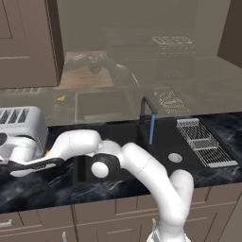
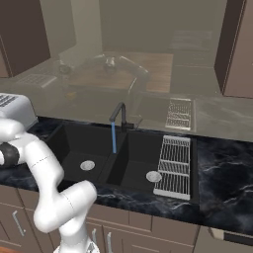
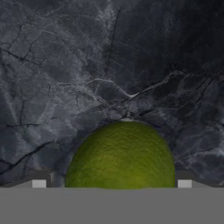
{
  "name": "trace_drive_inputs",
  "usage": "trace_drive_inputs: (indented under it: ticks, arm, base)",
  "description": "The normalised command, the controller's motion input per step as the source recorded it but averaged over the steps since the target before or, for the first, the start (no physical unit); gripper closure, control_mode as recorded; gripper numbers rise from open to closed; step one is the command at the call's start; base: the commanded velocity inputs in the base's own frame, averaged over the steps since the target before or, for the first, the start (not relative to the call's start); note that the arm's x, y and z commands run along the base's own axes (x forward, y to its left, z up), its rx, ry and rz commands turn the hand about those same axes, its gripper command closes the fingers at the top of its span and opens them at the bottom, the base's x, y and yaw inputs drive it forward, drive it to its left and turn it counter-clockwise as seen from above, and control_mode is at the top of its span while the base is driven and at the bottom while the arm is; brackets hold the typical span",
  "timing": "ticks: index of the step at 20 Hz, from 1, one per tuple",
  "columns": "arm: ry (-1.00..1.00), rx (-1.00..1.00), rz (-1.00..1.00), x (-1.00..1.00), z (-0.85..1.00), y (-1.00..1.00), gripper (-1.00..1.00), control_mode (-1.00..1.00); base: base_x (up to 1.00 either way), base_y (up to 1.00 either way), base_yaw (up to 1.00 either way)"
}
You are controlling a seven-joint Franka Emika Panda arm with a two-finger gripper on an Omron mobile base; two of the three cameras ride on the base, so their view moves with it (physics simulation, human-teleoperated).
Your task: Turn on the sink faucet. Then move the lime from the counter to the sink. Turn off the sink. Move the vegetable from the sink to the pot next to the stove. Finally move the pot to the front left burner.
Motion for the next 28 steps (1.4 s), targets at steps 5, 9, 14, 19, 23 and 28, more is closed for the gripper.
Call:
trace_drive_inputs:
  ticks: [5,9,14,19,23,28]
  arm:
    - [0.0,0.09,0.04,0.02,-0.42,0.02,1.0,-1.0]
    - [0.03,0.1,0.0,-0.09,-0.33,0.11,1.0,-1.0]
    - [0.01,0.12,0.0,-0.06,-0.13,0.0,1.0,-1.0]
    - [0.0,0.11,-0.01,-0.12,0.05,0.0,1.0,-1.0]
    - [-0.01,0.08,-0.07,-0.46,0.33,-0.02,1.0,-1.0]
    - [-0.01,0.04,-0.11,-0.58,0.58,-0.13,1.0,-1.0]
  base:
    - [0.0,0.0,0.0]
    - [0.0,0.0,0.0]
    - [0.0,0.0,0.0]
    - [0.0,0.0,0.0]
    - [0.0,0.0,0.0]
    - [0.0,0.0,0.0]
